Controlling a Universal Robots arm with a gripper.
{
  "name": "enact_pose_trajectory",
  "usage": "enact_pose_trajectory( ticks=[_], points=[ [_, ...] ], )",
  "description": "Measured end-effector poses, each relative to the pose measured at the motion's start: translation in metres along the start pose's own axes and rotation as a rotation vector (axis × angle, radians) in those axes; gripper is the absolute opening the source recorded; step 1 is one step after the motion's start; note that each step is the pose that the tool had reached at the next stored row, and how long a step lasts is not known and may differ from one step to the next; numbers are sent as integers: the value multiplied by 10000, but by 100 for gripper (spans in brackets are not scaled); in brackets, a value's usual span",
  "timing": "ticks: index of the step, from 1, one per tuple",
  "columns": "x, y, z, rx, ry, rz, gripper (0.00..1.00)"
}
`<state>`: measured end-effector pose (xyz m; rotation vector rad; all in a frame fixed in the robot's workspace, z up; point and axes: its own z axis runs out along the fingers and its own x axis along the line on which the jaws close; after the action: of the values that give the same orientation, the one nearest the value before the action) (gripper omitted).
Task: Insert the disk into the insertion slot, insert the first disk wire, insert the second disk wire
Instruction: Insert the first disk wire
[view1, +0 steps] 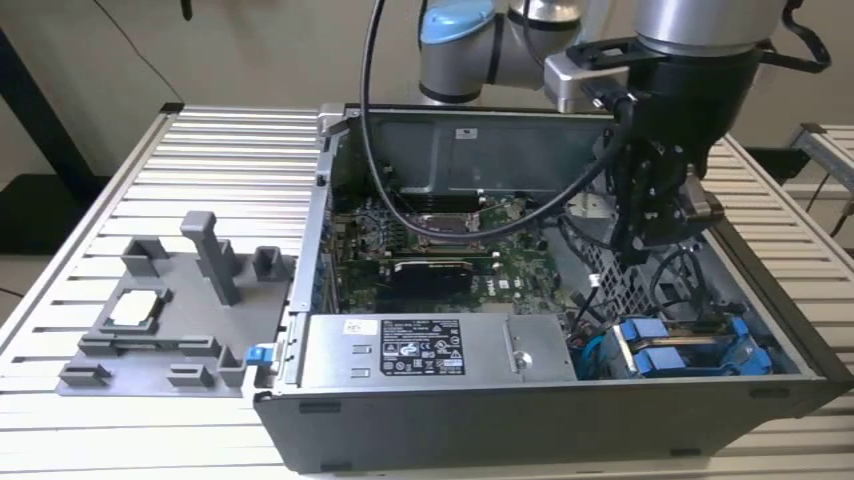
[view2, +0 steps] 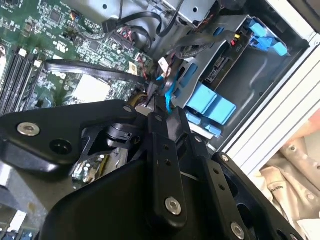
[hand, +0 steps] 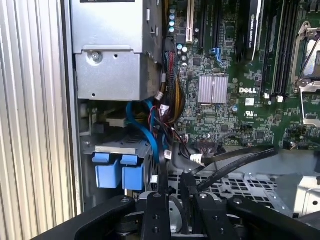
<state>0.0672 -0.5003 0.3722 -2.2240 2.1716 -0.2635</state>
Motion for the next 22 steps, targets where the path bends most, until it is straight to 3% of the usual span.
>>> enact_pose_trajectory(
  ticks=[7, 11, 16, 22],
  points=[
    [-101, 88, 31, 545, 32, 9, 27],
    [-171, 103, 52, 767, 69, -63, 27],
    [-188, 106, 70, 823, 338, -401, 27],
    [-201, 112, 87, 900, 404, -756, 27]
  ],
)
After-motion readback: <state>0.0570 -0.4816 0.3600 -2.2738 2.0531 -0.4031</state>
